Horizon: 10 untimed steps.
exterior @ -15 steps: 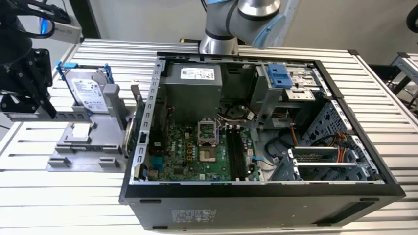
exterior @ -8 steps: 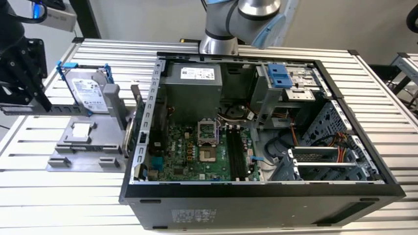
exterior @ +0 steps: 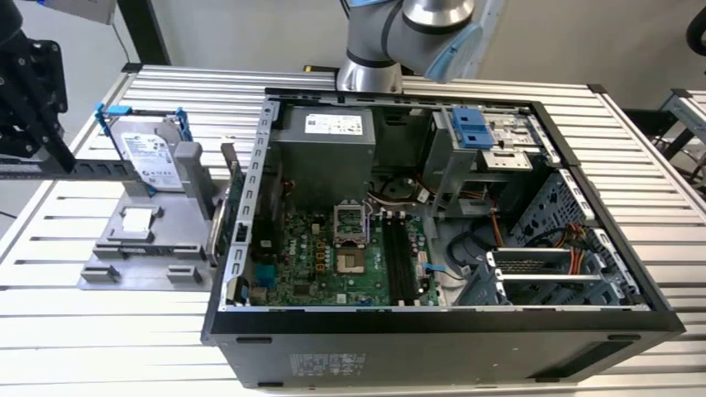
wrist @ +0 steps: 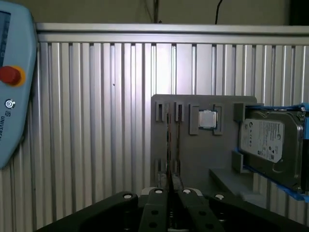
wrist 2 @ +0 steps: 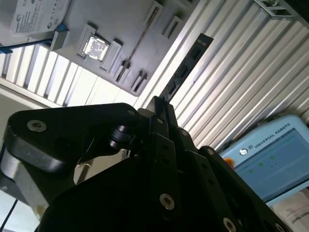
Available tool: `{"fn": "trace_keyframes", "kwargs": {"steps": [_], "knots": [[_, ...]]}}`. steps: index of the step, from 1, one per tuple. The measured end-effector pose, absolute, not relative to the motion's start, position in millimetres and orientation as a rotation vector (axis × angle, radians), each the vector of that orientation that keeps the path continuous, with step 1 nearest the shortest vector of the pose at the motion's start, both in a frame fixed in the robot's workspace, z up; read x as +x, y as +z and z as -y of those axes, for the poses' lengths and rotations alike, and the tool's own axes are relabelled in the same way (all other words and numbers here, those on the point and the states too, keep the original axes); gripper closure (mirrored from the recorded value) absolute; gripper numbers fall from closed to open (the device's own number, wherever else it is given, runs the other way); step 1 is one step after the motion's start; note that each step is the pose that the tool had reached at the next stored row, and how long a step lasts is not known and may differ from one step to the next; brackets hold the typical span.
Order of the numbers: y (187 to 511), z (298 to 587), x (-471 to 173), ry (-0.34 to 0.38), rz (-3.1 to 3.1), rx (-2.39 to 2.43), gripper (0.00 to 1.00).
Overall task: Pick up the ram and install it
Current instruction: 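Pick up the ram and move it above insertion slot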
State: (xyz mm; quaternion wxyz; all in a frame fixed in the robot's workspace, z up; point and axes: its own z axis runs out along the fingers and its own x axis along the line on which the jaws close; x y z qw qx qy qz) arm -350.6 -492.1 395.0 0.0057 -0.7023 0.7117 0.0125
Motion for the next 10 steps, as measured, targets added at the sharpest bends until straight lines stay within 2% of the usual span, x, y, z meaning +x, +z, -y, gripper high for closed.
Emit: {"fn": "trace_keyframes", "kwargs": {"steps": [10], "knots": [[406.1, 492.2, -346.5, 0.039, -2.228, -2.199, 1.0]]}}
